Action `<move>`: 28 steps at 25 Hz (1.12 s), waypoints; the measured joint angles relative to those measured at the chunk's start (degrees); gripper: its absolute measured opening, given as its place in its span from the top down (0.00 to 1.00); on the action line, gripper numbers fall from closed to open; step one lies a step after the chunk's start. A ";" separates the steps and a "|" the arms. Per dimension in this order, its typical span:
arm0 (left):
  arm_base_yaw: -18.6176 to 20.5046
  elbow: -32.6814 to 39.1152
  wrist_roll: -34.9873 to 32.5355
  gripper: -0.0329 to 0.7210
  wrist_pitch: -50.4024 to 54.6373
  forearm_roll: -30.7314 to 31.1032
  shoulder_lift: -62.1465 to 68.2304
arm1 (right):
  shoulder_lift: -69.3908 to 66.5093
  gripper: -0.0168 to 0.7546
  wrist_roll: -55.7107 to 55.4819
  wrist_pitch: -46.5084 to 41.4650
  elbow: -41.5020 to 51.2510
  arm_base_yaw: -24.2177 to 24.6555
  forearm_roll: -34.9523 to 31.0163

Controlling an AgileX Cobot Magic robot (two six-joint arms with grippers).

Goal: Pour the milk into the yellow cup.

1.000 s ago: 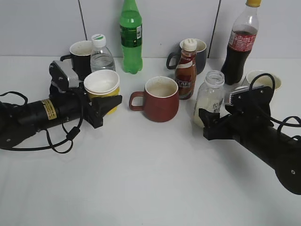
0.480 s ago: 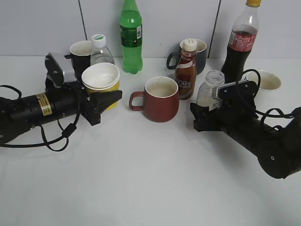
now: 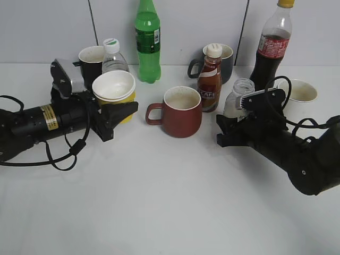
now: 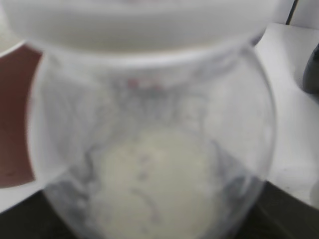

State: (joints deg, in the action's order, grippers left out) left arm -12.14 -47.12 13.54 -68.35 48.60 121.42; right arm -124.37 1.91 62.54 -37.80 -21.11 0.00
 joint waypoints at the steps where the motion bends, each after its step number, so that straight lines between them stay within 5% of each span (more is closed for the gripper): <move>1: 0.00 0.00 0.00 0.45 0.00 0.00 0.00 | 0.00 0.41 0.53 0.06 0.00 0.00 0.00; 8: 0.00 0.00 0.93 0.45 0.00 3.65 0.00 | 1.68 0.41 1.60 -1.83 0.06 0.00 0.00; 16: -0.49 0.00 7.30 0.45 -0.05 8.96 -0.09 | 14.83 0.41 1.85 -9.42 -0.59 0.00 11.48; 28: -7.07 -0.05 8.02 0.45 3.72 8.28 -2.80 | 18.49 0.41 16.85 -30.07 -13.02 -4.87 20.83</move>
State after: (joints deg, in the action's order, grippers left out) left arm -19.21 -47.17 21.56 -64.63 56.88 118.62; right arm -105.88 18.76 32.47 -50.81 -25.98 20.83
